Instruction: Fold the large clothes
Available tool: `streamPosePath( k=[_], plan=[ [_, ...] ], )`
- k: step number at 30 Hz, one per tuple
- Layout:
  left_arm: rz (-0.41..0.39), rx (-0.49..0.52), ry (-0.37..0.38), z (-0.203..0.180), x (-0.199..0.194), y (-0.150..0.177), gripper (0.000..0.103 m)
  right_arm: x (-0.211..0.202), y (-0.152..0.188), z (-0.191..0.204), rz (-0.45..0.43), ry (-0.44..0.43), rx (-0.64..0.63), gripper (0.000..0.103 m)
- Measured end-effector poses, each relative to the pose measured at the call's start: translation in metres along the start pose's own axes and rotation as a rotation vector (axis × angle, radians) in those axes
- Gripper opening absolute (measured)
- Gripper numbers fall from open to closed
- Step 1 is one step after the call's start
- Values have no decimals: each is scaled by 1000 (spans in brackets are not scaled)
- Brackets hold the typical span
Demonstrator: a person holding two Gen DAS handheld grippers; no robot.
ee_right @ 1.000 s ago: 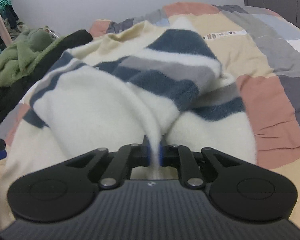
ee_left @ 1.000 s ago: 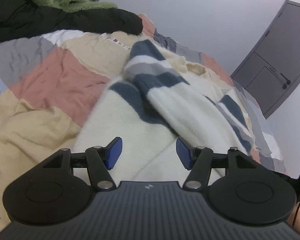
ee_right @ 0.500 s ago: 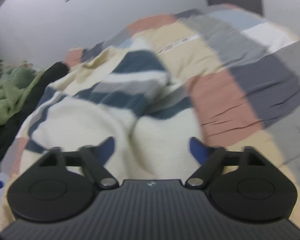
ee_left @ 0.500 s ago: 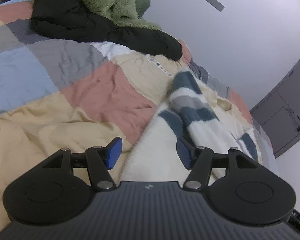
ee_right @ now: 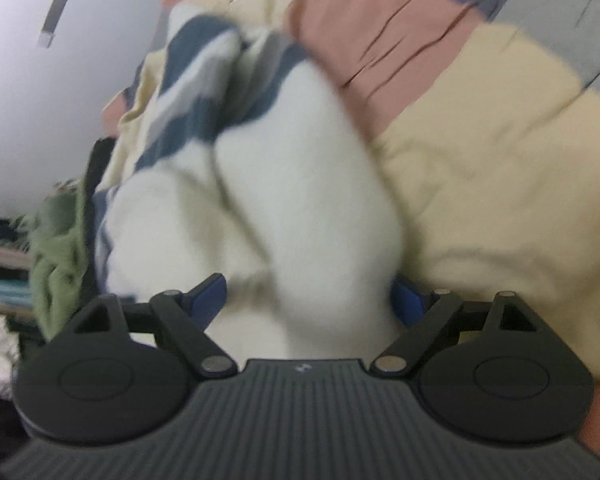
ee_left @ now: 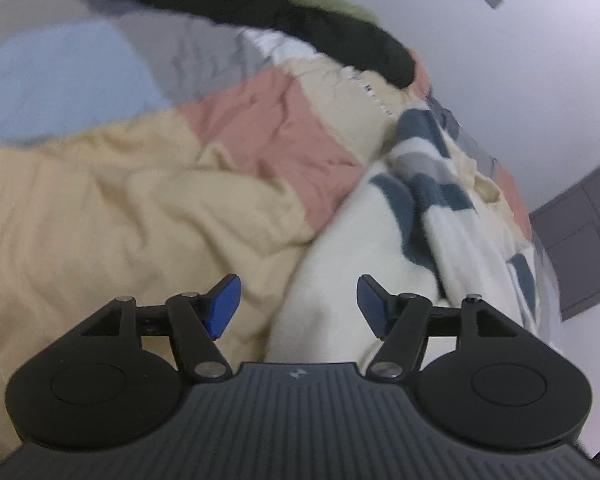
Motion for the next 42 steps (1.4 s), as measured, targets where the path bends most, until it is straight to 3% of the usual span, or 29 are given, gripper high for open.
streamPosePath(
  k=[4,8,13,15,17,19,20,21,23,24,26,31,34,36,38,42],
  plan=[
    [38,-87,9,13,3,0,71,-1,16,24,34,-179,-59,89],
    [119,-159,55,18,13,5,74,-9,24,43,25,-256,-108,89],
    [232,-171,97,11,29,23,77,-1,40,37,58,-182,-76,88],
    [242,-153,94,7,31,27,77,4,45,31,52,-106,-73,87],
    [253,-128,111,1,31,31,77,5,43,29,35,-90,-69,85],
    [262,-102,146,-5,29,36,77,4,40,29,26,-104,-64,61],
    [261,-80,192,-12,25,40,77,3,40,32,26,-151,-64,42],
    [266,-58,239,-19,22,43,77,-1,40,35,7,-222,-58,36],
    [285,-7,319,-35,16,50,77,-9,40,43,-10,-312,-67,36],
    [284,14,320,-40,15,55,77,-12,41,44,-20,-297,-78,36],
    [289,59,248,-42,21,64,77,-7,44,40,-3,-234,-74,36],
    [345,34,121,-27,38,79,75,9,51,33,56,-105,-75,37],
    [332,54,103,-30,37,80,60,9,59,43,61,-72,-133,37],
    [324,59,95,-29,35,81,34,5,64,41,63,-48,-201,33],
    [311,28,123,-28,28,76,25,-4,59,42,37,-42,-216,21],
    [304,-52,247,-29,4,60,18,-37,42,46,-32,-134,-195,17]
  ],
)
Point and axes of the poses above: each gripper's, at about its wrist camera, not at the fingertips, and x roughly the way its jaws point, z to its left, y to its underside, the point moved 5 cm from there along x, roughly the way its jaws point, and after that the axes turned 10 degrees about -x, right-handed, at the moved point
